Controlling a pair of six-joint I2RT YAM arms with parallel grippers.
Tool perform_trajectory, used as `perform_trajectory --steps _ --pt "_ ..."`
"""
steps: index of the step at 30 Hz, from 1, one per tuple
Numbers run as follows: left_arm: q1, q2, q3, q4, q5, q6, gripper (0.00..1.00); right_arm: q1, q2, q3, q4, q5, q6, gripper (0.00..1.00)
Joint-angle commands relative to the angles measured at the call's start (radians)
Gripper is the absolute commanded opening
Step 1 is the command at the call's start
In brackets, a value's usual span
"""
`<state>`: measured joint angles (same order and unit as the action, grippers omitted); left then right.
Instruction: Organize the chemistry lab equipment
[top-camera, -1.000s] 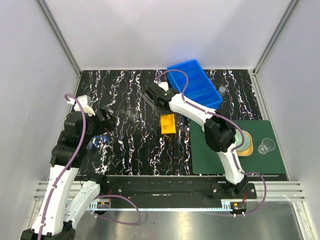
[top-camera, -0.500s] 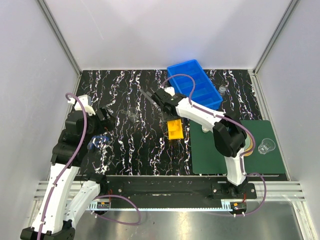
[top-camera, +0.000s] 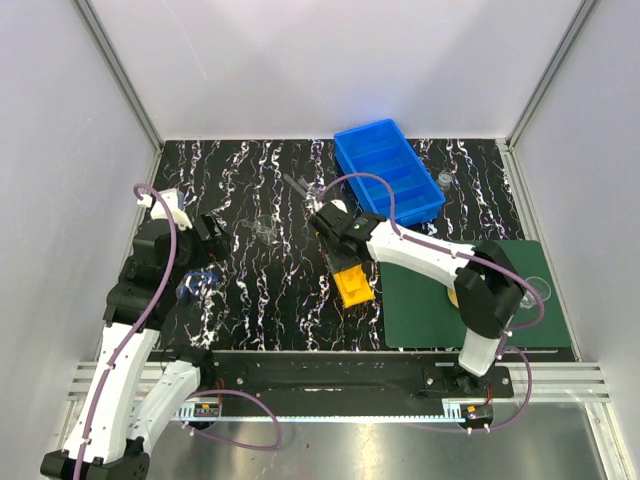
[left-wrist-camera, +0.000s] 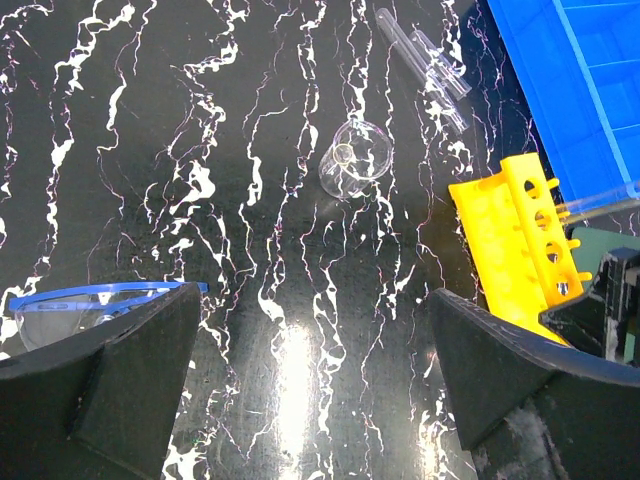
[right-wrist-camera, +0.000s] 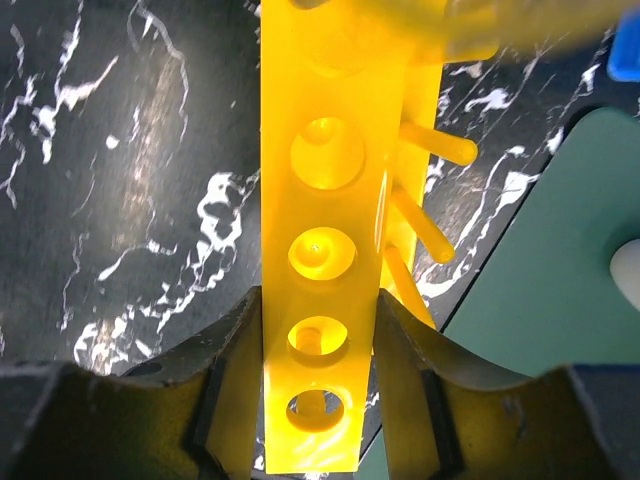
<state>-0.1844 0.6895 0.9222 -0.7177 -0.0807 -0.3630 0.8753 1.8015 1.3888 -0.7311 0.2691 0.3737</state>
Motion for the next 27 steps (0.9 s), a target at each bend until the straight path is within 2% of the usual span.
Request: perform_trajectory --steps 1,8,12,19,27 --pt "-0.004 0.007 0.026 0.014 -0.022 0.016 0.99 0.024 -0.097 -0.046 0.059 -0.111 -0.056 0.26" --pt "-0.004 0.013 0.027 0.014 -0.017 0.018 0.99 0.054 -0.194 -0.132 0.088 -0.226 -0.105 0.25" --pt "-0.006 0.016 0.029 0.015 -0.024 0.019 0.99 0.079 -0.199 -0.134 0.078 -0.240 -0.165 0.25" --pt "-0.006 0.010 0.029 0.014 -0.019 0.021 0.99 0.119 -0.143 -0.109 0.032 -0.154 -0.237 0.24" --pt "-0.009 0.007 0.024 0.015 -0.021 0.022 0.99 0.175 -0.096 -0.142 0.062 -0.116 -0.338 0.24"
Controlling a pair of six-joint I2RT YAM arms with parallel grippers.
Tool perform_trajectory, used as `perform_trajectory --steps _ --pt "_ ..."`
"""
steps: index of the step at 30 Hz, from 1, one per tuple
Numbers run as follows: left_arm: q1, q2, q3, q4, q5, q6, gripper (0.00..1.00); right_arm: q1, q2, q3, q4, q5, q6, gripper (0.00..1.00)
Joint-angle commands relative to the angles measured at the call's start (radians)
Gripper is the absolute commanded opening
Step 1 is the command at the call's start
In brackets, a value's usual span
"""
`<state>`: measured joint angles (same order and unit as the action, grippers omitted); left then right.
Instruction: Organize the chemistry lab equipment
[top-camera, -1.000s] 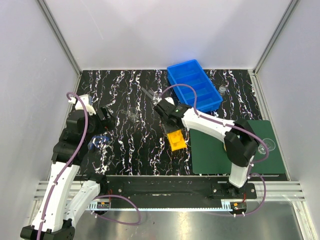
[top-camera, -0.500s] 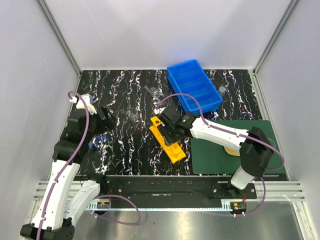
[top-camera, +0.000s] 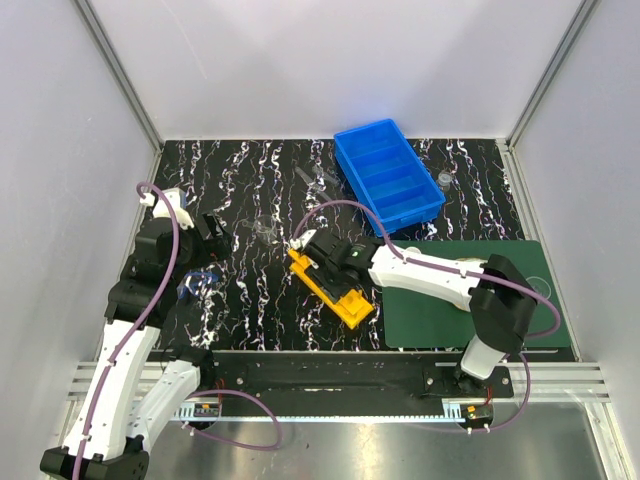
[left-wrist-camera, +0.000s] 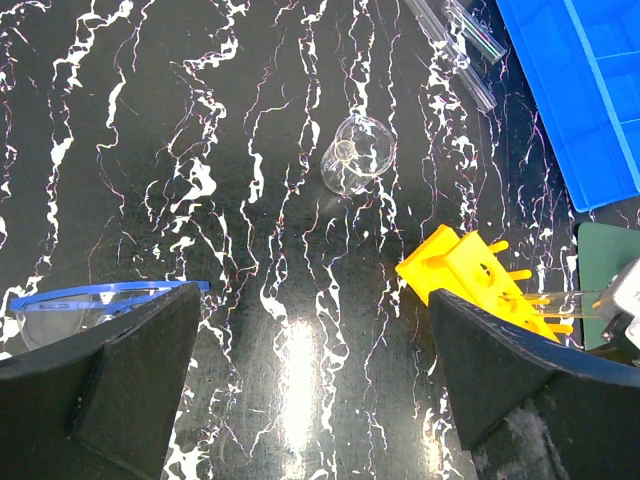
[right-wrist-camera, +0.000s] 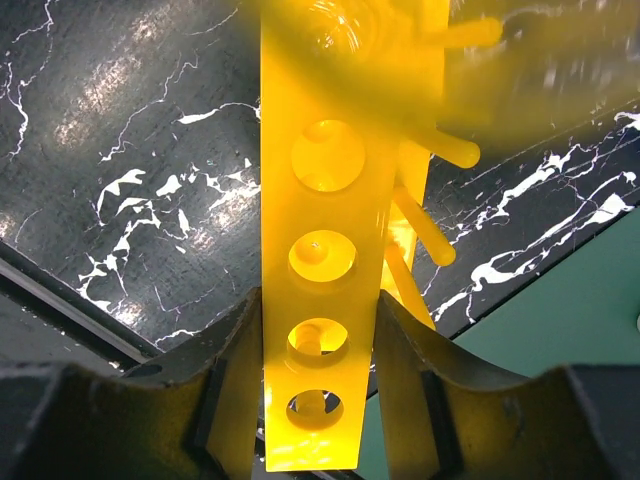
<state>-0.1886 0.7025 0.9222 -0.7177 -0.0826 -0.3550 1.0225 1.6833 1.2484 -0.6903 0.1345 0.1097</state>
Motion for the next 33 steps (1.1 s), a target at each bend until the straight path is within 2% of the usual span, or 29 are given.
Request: perform_trajectory --steps 1,10,20,24,29,33 --pt "-0.006 -0.003 0.023 0.015 -0.020 0.014 0.99 0.033 0.018 -0.007 0.032 0.022 -0.079 0.24" --pt "-0.009 0.000 0.020 0.023 -0.022 0.016 0.99 0.080 -0.028 -0.063 0.049 0.011 -0.133 0.24" --pt "-0.012 0.012 0.023 0.021 -0.023 0.016 0.99 0.123 -0.050 -0.107 0.048 0.008 -0.116 0.31" --pt "-0.015 0.012 0.024 0.023 -0.022 0.017 0.99 0.123 -0.050 -0.107 0.048 0.016 -0.116 0.38" --pt "-0.015 0.015 0.021 0.021 -0.025 0.019 0.99 0.125 -0.053 -0.101 0.048 0.019 -0.116 0.56" --pt "-0.018 0.022 0.024 0.021 -0.026 0.019 0.99 0.125 -0.056 -0.098 0.046 0.023 -0.116 0.64"
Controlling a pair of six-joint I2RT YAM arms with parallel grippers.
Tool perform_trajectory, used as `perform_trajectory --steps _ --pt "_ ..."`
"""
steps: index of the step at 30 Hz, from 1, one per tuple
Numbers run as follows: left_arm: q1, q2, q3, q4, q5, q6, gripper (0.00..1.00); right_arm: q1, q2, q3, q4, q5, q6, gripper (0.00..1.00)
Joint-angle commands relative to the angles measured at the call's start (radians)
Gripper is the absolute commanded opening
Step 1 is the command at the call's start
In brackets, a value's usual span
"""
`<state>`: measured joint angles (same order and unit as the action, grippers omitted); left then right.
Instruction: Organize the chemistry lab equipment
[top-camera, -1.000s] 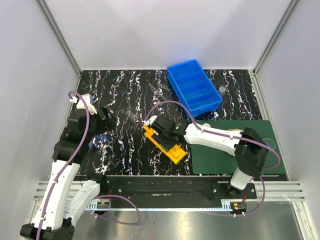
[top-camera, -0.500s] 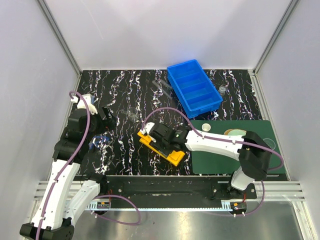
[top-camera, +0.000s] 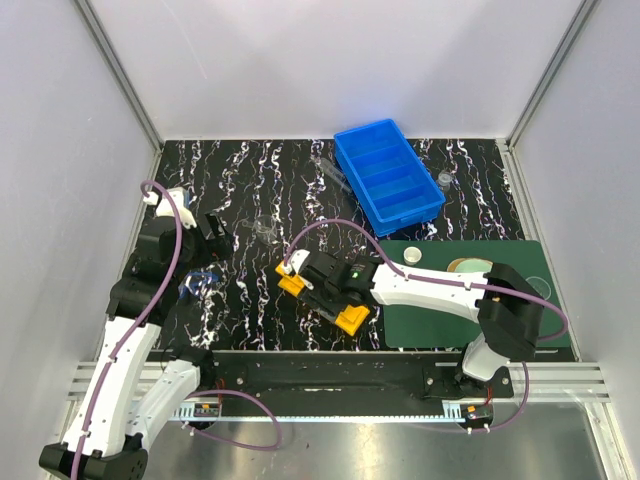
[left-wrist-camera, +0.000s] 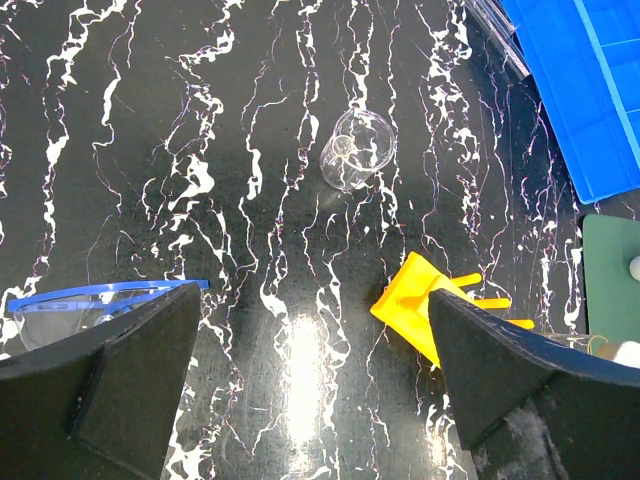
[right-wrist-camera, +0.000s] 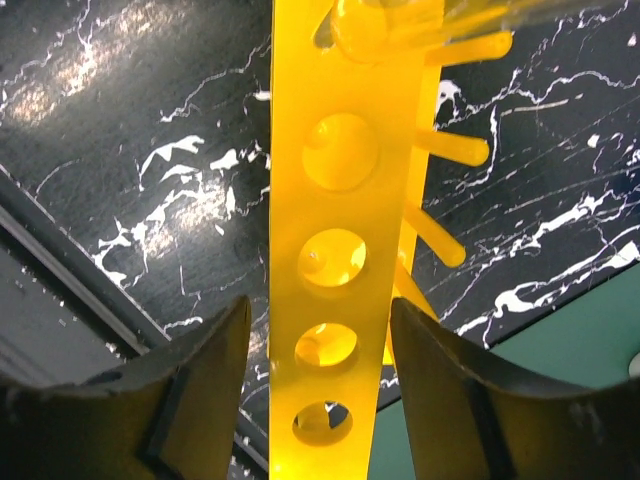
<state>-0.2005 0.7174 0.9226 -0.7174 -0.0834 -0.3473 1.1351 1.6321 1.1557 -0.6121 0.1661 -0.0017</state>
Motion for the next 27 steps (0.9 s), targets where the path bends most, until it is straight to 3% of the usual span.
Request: perform_trajectory --steps 1,9,15,20,27 --pt "-0.007 0.007 0.024 0.021 -0.026 0.011 0.99 0.014 -0.009 -0.005 -0.031 -0.005 -0.004 0.65" --pt "-0.010 0.011 0.024 0.021 -0.030 0.011 0.99 0.017 -0.049 0.010 -0.031 0.006 0.025 0.72" --pt "-0.010 0.008 0.024 0.021 -0.035 0.013 0.99 0.017 -0.172 0.061 0.008 0.041 0.037 0.73" --pt "-0.010 0.010 0.024 0.021 -0.035 0.014 0.99 0.017 -0.264 0.195 -0.011 0.121 0.063 0.74" --pt "-0.010 0.010 0.025 0.019 -0.035 0.014 0.99 -0.003 -0.178 0.473 -0.110 0.332 0.103 0.74"
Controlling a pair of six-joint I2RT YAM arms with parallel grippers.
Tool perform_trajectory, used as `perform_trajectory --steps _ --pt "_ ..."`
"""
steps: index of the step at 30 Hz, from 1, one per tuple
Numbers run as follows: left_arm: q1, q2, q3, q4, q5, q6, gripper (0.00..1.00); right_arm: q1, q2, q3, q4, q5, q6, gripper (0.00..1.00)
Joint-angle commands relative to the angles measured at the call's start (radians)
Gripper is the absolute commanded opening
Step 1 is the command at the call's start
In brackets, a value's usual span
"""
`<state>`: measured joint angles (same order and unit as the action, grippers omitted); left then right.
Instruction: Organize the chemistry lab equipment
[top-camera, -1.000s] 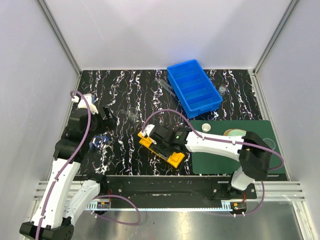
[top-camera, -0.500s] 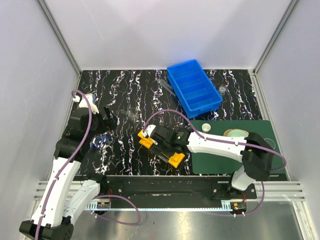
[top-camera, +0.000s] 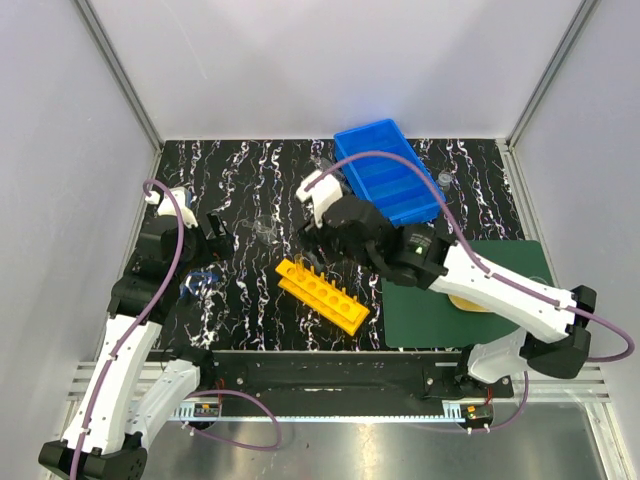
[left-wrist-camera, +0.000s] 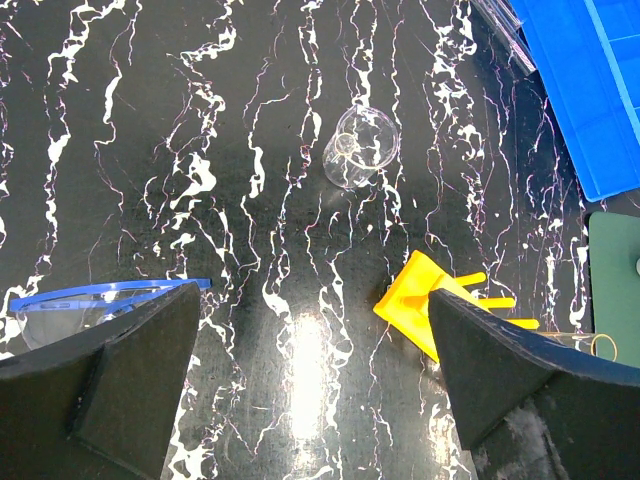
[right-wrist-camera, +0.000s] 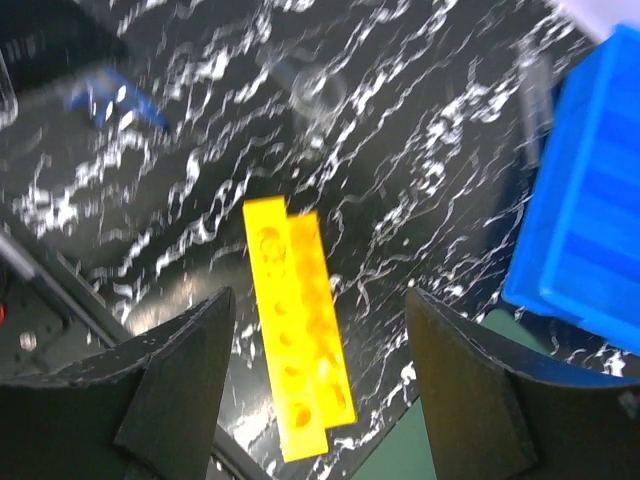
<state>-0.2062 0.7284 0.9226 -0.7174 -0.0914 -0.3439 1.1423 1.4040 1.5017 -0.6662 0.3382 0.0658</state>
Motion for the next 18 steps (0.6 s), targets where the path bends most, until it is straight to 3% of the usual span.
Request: perform_trajectory --steps 1,5,11,18 --pt "-0.004 -0.004 0.025 0.019 -0.027 0.011 0.99 -0.030 0.070 0.190 -0.065 0.171 0.046 0.74" --pt "-0.004 -0.004 0.027 0.015 -0.027 0.011 0.99 -0.142 0.167 0.301 -0.076 0.157 0.071 0.74" --pt "-0.004 -0.004 0.024 0.015 -0.022 0.008 0.99 -0.370 0.329 0.419 -0.039 -0.040 0.098 0.73" --pt "-0.004 -0.007 -0.001 0.052 0.030 0.003 0.99 -0.493 0.590 0.623 -0.042 -0.263 0.063 0.73"
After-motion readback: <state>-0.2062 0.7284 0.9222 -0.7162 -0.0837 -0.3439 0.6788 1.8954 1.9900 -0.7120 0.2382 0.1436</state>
